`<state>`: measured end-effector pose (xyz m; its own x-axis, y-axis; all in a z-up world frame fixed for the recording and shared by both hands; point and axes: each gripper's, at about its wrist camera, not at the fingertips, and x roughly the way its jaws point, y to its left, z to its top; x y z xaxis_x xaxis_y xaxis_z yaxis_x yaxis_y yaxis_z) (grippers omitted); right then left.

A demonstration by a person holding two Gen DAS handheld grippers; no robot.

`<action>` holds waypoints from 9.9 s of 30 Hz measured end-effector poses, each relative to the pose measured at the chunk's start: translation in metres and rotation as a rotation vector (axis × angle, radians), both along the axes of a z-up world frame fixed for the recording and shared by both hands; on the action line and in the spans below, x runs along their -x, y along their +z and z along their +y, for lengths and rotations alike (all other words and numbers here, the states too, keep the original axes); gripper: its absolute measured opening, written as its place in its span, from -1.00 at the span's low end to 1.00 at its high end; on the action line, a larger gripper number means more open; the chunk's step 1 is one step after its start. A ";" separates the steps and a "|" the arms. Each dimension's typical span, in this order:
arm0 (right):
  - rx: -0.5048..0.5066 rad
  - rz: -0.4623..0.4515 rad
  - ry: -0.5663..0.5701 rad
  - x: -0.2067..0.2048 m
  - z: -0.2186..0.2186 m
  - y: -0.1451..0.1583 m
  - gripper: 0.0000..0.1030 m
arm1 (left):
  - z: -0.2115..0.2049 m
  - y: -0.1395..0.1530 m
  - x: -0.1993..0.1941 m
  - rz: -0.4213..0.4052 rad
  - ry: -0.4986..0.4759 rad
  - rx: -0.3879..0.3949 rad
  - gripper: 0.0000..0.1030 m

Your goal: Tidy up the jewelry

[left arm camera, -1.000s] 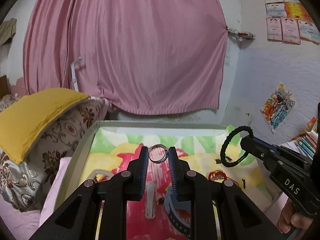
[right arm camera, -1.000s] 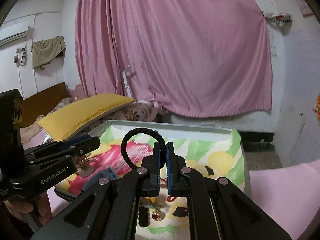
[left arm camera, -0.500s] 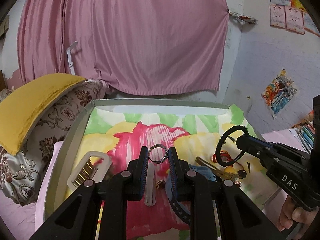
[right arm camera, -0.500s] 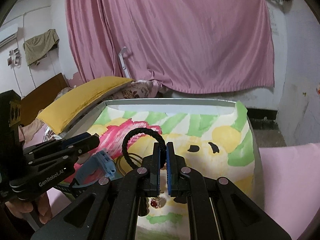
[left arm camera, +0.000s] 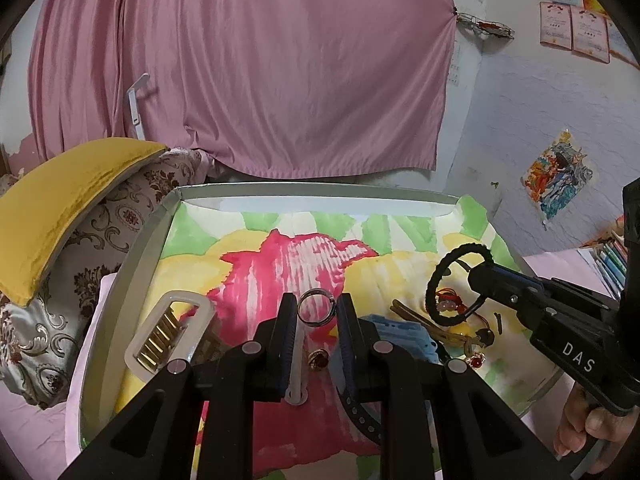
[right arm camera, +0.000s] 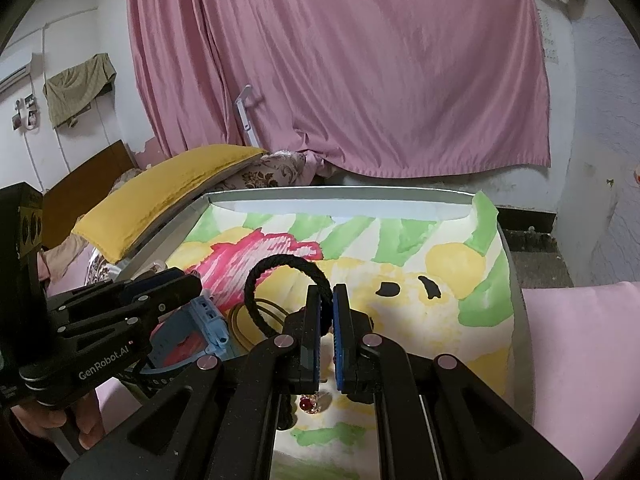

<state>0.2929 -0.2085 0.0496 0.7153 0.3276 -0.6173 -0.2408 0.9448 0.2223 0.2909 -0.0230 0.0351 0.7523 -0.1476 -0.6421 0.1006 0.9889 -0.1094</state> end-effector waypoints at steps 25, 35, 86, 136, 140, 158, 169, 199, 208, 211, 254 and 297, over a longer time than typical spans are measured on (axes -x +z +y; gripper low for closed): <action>-0.008 0.031 0.004 -0.004 0.002 -0.006 -0.86 | 0.003 0.000 -0.001 0.006 0.000 0.015 -0.63; -0.008 0.020 0.004 0.002 0.002 -0.007 -0.44 | 0.003 0.000 -0.001 -0.001 0.003 0.015 -0.63; 0.056 -0.250 -0.064 0.056 -0.017 0.034 0.97 | 0.037 0.026 0.061 -0.256 0.180 -0.004 0.98; 0.099 -0.420 -0.194 0.248 -0.032 0.030 0.97 | 0.051 0.007 0.235 -0.372 0.253 0.022 0.98; 0.105 -0.456 -0.213 0.257 -0.031 0.028 0.97 | 0.048 0.001 0.245 -0.412 0.260 0.006 0.98; 0.138 -0.470 -0.234 0.265 -0.027 0.014 0.97 | 0.047 -0.014 0.252 -0.426 0.302 0.006 0.98; 0.090 -0.434 -0.209 0.260 -0.033 0.007 0.97 | 0.045 -0.016 0.257 -0.440 0.272 -0.010 0.98; 0.088 -0.409 -0.206 0.259 -0.028 0.005 0.97 | 0.042 -0.015 0.256 -0.434 0.251 -0.029 0.98; 0.085 -0.408 -0.206 0.260 -0.026 0.004 0.97 | 0.042 -0.015 0.256 -0.433 0.252 -0.028 0.98; 0.084 -0.406 -0.205 0.259 -0.025 0.004 0.97 | 0.042 -0.016 0.256 -0.430 0.248 -0.027 0.98; 0.064 -0.404 -0.205 0.261 -0.025 0.004 0.97 | 0.047 -0.018 0.255 -0.415 0.240 -0.016 0.98; 0.059 -0.391 -0.184 0.260 -0.023 0.003 0.97 | 0.047 -0.018 0.248 -0.374 0.243 -0.023 0.98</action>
<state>0.0332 -0.2316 0.0528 0.9419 0.1453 -0.3027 -0.1229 0.9882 0.0919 0.0426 0.0236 0.0167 0.9444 0.0732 -0.3206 -0.1063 0.9905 -0.0871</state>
